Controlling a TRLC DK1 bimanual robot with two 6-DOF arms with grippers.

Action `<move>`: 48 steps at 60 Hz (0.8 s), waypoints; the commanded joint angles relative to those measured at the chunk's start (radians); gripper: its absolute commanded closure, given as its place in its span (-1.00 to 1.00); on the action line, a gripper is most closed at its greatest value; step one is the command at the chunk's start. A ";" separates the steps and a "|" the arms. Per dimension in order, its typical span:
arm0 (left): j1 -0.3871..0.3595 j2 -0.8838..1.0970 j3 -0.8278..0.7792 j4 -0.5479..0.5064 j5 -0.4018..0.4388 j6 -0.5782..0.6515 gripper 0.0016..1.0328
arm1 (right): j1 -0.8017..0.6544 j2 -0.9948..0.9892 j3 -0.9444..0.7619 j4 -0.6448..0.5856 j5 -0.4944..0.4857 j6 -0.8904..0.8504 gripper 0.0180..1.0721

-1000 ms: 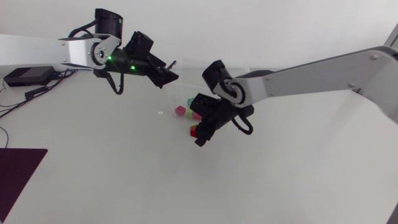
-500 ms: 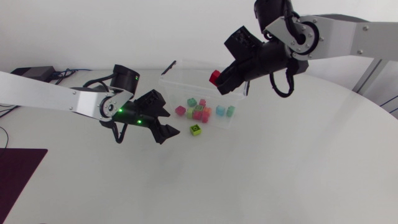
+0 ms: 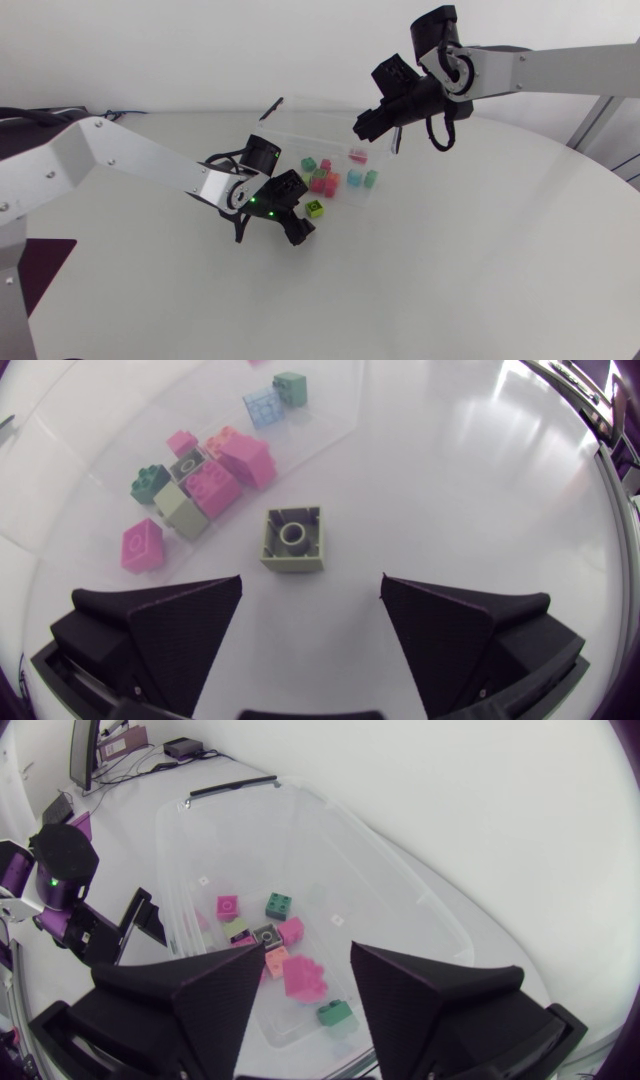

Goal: Pick up the duplo bricks and place them in the container

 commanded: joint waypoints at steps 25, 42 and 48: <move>0.001 0.186 0.257 -0.171 -0.031 -0.051 -0.37 | -0.042 -0.096 -0.169 0.033 -0.063 0.006 -0.74; -0.005 0.197 0.261 -0.251 -0.010 -0.034 0.75 | -0.053 -0.199 -0.258 0.045 -0.100 0.012 -0.74; -0.002 0.148 0.214 -0.292 -0.010 -0.010 0.75 | -0.052 -0.253 -0.295 0.044 -0.108 0.019 -0.74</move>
